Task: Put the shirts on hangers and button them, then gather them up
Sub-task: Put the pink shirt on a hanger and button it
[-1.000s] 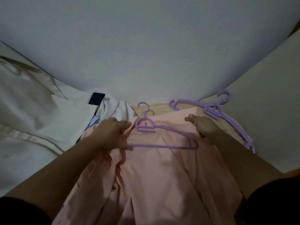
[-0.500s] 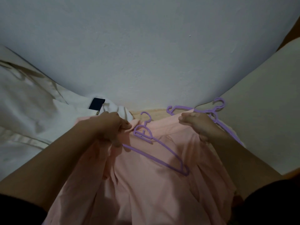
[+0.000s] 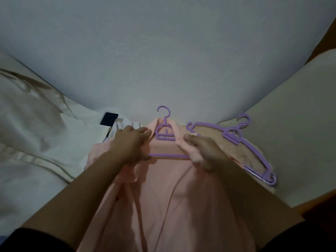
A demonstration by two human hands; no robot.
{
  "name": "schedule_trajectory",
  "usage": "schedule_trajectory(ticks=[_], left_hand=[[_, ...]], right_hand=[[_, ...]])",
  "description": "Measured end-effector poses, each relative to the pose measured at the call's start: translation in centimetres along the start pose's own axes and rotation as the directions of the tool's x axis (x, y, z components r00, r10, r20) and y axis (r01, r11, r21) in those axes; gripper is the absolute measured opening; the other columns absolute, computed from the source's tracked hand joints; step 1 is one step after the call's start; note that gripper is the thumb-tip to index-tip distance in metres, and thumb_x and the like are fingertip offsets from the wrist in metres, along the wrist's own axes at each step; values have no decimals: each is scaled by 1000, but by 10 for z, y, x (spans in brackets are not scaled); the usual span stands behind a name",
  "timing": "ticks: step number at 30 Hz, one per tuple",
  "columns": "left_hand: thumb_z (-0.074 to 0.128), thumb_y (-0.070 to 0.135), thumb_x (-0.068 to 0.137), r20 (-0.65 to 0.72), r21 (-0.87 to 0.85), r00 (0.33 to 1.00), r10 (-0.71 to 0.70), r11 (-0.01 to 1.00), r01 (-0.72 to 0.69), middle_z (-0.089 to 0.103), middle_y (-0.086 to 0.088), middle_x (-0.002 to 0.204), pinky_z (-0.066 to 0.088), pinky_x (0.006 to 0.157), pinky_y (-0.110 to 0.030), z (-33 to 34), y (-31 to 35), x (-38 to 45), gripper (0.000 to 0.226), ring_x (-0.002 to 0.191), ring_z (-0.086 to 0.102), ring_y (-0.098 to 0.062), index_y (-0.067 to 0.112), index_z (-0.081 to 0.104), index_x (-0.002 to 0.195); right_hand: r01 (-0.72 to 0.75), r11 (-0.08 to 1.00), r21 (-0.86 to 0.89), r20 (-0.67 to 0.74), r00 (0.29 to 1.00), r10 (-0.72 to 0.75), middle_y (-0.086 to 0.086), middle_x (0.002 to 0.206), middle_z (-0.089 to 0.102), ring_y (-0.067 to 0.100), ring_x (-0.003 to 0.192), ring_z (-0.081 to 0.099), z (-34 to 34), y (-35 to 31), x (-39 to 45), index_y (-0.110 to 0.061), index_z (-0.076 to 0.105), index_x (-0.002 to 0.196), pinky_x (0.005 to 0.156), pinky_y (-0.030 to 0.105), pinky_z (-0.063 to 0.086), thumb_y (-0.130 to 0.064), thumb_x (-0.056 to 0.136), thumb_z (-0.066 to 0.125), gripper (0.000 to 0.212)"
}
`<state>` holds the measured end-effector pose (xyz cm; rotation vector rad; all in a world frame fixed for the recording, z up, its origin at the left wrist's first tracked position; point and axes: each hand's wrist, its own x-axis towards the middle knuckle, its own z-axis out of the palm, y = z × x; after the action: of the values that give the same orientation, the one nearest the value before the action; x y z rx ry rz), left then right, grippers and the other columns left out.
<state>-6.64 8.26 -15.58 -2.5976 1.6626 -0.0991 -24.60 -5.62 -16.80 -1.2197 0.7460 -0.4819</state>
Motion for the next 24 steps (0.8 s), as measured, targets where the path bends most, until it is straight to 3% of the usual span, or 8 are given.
schedule_trajectory(ticks=[2,3,5,7,11,14,19,24], left_hand=[[71,64,67,-34,-7,999,26,1000,-26,30,13,153,34,97,-37,11,6,6,91,124,40,-25,33,33,144],[70,63,68,-36,0,999,28,1000,-28,25,10,156,31,101,-38,20,7,9,92,128,37,-26,33,31,146],[67,59,75,-28,-3,1000,-9,1000,9,17,3,159,20,112,-40,37,10,12,90,140,24,-27,31,25,149],[65,52,79,-77,-69,994,-76,995,71,15,-5,160,9,116,-45,55,13,4,84,146,12,-29,29,26,150],[63,40,71,-402,-319,899,-171,947,37,56,-13,128,35,96,-41,93,26,-38,60,114,49,-33,18,57,126],[55,47,73,-314,-454,894,-319,878,153,57,-3,108,42,81,-37,114,40,-73,43,95,51,-23,20,60,107],[46,38,87,-261,-495,906,-333,852,171,55,-2,91,48,63,-36,135,58,-93,19,76,53,-24,20,51,89],[49,21,95,-107,-751,865,-490,610,253,57,7,72,45,59,-28,113,73,-94,14,67,56,-13,24,47,82]], right_hand=[[1,997,79,49,999,-5,13,82,61,20,71,67,17,14,-1,-4,68,94,54,36,53,-14,87,63,13],[-10,987,162,65,998,0,14,89,61,25,88,68,22,24,2,-6,68,99,72,47,56,-11,87,62,14],[-58,973,223,51,998,47,11,101,63,25,98,63,28,41,5,-11,54,125,87,42,50,-10,86,63,40],[-31,994,-108,-23,999,29,6,122,58,16,106,56,18,55,6,-18,36,142,93,31,43,-21,82,70,69],[-5,895,-447,-21,1000,-5,7,141,43,16,124,43,-14,81,-4,-16,28,147,91,23,34,-9,84,67,75],[-36,842,-539,-77,997,-6,5,129,49,16,116,47,-30,101,-15,-19,34,144,87,23,36,-10,78,72,76],[-46,836,-546,-32,999,35,1,118,46,15,108,47,-27,131,-36,-18,38,137,85,23,36,-17,72,79,77],[46,856,-515,-167,974,-152,-1,94,50,18,89,50,-4,134,-47,-15,47,124,70,18,35,-4,79,67,50]])
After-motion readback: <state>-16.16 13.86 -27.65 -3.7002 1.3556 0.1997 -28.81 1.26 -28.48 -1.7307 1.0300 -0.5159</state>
